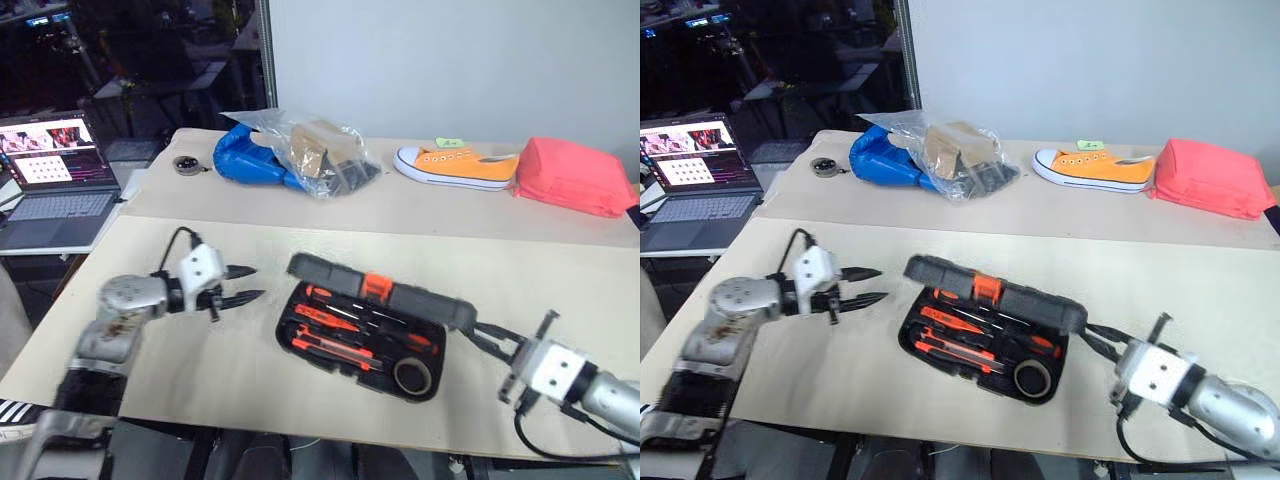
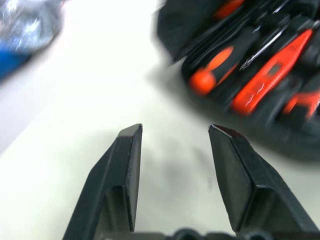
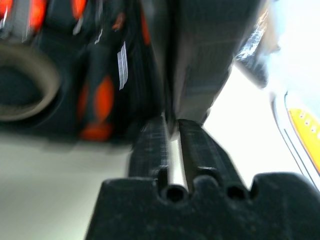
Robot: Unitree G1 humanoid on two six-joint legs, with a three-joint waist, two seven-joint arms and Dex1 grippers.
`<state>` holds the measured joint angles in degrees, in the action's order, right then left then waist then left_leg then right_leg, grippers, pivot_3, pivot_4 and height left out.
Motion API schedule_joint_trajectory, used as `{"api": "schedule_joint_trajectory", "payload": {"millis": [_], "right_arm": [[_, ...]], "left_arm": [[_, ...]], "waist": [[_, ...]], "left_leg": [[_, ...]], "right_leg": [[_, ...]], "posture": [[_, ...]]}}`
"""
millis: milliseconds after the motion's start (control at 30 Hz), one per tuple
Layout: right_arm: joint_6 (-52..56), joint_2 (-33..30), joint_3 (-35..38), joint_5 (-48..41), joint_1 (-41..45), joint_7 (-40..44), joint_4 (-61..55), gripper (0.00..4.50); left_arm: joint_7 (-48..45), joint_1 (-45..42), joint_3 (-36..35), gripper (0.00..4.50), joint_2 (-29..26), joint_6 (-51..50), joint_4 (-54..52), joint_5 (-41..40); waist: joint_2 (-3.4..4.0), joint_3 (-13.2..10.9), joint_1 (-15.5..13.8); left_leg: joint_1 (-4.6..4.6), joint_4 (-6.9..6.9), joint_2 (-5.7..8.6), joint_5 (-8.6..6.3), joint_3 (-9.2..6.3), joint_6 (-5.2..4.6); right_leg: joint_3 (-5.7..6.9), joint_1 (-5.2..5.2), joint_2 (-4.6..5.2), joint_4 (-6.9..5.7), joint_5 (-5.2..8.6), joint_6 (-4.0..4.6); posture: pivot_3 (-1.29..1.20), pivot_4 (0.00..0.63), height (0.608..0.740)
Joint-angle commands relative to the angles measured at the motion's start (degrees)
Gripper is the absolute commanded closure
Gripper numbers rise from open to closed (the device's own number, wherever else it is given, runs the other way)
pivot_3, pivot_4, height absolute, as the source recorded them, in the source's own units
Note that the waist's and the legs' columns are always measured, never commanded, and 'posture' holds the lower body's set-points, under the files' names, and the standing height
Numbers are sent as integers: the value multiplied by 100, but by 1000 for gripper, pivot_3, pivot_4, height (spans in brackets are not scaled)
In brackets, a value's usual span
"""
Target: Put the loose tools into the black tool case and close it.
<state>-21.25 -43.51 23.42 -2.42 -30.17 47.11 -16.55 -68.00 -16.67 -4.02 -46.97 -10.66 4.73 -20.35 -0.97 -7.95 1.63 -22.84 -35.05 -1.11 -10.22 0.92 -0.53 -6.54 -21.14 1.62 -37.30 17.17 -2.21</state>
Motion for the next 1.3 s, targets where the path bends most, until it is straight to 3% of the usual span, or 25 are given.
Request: {"api": "schedule_joint_trajectory", "payload": {"millis": [33,133,200,233,267,333,367,600,900,1133,1233,1300], "right_arm": [[869,-211,524,-676,-464,336,-698,2971],[1671,-388,780,-1361,-1219,949,-1392,2971],[2351,-484,1054,-2298,-1645,1341,-1891,2971],[2626,-521,1170,-2665,-1793,1474,-2086,3474],[2821,-587,1228,-2869,-1896,1607,-2256,3641],[3170,-802,965,-3018,-1938,1724,-2747,4400],[3302,-882,842,-3038,-1900,1732,-2919,4479],[4466,-1155,-1165,-1991,-25,487,-3053,4479],[5509,-553,-1888,-1405,2213,-796,-1959,4479],[5869,629,-3105,-391,4247,-1882,-379,4479],[5864,1035,-3106,-486,4586,-1862,-14,4479],[5882,833,-3031,-544,4491,-1560,-195,4479]], "left_arm": [[-391,41,-390,2188,-327,-821,-600,-775],[-545,41,-425,2188,-441,-1256,-894,-1095],[-694,70,-451,2188,-532,-1628,-1266,-1440],[-767,96,-464,2188,-581,-1761,-1413,-1564],[-845,137,-467,2188,-642,-1920,-1605,-1712],[-1045,254,-440,2188,-811,-2242,-2129,-2070],[-1102,297,-434,2188,-865,-2344,-2316,-2188],[-1223,450,-340,2188,-1046,-2608,-3363,-2635],[-353,409,-256,2188,-694,-2835,-3748,-2710],[628,128,-116,2188,-254,-3124,-3779,-2734],[939,-33,195,2188,-122,-3048,-3645,-2318],[1063,-199,466,2188,21,-2900,-3410,-1984]], "waist": [[0,0,8],[1,0,31],[-3,-1,32],[-5,-3,36],[-8,-4,56],[-11,-3,90],[-13,-4,104],[-22,-6,78],[-36,-7,117],[-47,-9,156],[-46,-9,182],[-39,-8,164]], "left_leg": [[-2,2,0,-1,-6,0],[-7,1,2,-1,-8,-1],[-5,3,1,-1,-13,-1],[-7,3,-4,-1,-16,-1],[-9,2,-11,-1,-17,0],[-8,2,-27,-1,-15,0],[-8,1,-36,-1,-12,0],[-2,-4,-76,1,22,3],[-2,-8,-79,1,65,2],[4,-12,-85,2,63,2],[-1,-9,-88,2,61,2],[-8,-7,-86,2,61,2]], "right_leg": [[-2,0,2,5,-1,3],[-3,3,12,9,-2,3],[0,8,11,11,8,-14],[3,8,8,11,9,-16],[5,7,4,12,9,-15],[5,9,-4,17,9,-11],[4,8,-7,19,8,-7],[11,-6,-24,20,-8,22],[-10,-10,-29,23,-10,15],[-15,-16,-56,19,-26,28],[-25,-23,-78,17,-29,35],[-25,-28,-82,17,-37,49]], "posture": [[0,150,740],[0,150,740],[0,150,740],[0,150,740],[0,150,740],[0,150,740],[0,150,740],[0,150,740],[0,150,740],[0,150,740],[0,150,740],[0,150,740]]}}
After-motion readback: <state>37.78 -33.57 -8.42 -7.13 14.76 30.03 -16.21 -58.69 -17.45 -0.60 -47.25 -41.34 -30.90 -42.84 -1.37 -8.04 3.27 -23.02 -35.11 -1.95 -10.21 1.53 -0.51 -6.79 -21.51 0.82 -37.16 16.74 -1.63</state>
